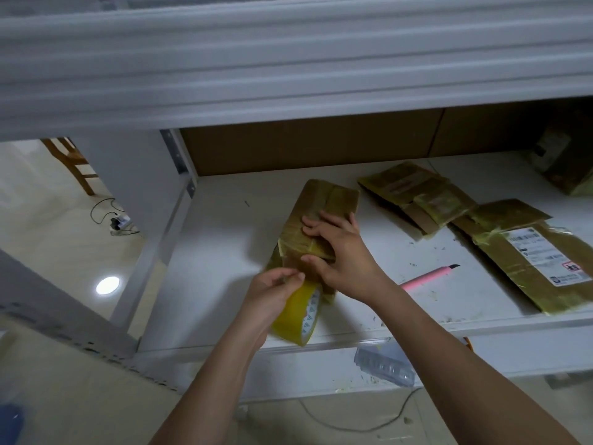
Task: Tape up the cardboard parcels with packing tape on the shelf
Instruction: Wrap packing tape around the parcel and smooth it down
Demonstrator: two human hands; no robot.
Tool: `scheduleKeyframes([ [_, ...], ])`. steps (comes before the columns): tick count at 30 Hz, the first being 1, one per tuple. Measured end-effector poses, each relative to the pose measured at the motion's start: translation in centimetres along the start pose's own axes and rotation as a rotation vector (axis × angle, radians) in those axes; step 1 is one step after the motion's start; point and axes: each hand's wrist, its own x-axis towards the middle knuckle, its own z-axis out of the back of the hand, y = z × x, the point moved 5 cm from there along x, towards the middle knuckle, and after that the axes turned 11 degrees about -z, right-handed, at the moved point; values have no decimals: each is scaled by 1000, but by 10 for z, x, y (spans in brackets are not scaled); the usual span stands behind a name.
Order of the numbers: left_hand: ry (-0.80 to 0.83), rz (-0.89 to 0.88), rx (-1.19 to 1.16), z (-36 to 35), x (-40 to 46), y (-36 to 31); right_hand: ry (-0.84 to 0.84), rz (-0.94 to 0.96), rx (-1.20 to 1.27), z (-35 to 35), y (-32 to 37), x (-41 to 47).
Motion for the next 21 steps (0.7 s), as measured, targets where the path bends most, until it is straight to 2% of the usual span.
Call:
scheduleKeyframes([
  [10,38,48,-160,-4,-9,3,9,13,2,-6,-5,5],
  [16,-20,19,-124,-9,-11,0,127,-51,151,15,-4,-4],
  [18,-27,-5,-118,-11,-12,-3,23,-78,165,35,-13,-23],
  [21,-59,-24,-86,-9,-11,-4,-339,-181,-6,54,-49,-62],
])
